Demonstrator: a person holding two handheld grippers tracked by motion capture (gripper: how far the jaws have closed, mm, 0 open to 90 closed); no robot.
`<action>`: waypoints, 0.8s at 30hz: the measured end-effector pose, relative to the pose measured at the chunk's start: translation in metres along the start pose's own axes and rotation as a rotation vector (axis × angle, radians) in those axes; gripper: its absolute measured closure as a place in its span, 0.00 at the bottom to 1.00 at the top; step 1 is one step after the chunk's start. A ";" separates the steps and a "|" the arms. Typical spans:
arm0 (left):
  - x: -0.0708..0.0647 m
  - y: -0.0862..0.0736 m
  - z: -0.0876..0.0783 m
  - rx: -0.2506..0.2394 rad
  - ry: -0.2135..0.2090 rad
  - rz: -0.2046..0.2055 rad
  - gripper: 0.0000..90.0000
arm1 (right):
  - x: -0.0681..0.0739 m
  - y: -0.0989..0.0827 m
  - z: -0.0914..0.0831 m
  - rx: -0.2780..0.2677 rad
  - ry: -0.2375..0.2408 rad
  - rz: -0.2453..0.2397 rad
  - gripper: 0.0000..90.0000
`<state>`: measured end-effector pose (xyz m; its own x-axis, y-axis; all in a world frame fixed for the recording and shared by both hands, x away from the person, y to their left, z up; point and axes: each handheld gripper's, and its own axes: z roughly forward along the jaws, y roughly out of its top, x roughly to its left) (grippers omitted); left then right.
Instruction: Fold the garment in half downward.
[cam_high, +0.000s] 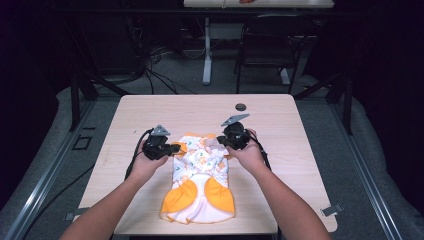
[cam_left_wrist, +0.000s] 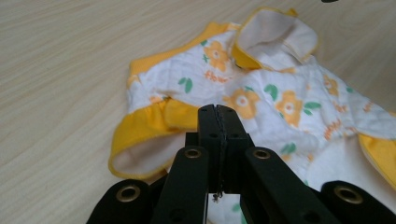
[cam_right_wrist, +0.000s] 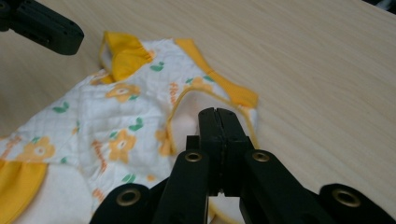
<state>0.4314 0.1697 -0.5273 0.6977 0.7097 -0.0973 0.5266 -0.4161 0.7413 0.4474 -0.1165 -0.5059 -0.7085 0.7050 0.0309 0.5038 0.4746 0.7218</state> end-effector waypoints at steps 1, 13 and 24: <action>0.000 0.000 0.000 0.000 0.000 0.000 1.00 | 0.000 0.000 0.000 0.000 0.000 0.000 1.00; 0.019 0.015 0.032 0.018 0.035 -0.013 1.00 | -0.030 0.005 0.049 0.053 -0.049 0.120 1.00; 0.029 0.010 0.033 0.033 0.059 -0.027 1.00 | -0.021 -0.005 0.045 0.063 0.038 0.082 0.98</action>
<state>0.4729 0.1668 -0.5446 0.6536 0.7529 -0.0775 0.5614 -0.4137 0.7167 0.4818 -0.1095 -0.5408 -0.6811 0.7231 0.1153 0.5904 0.4492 0.6705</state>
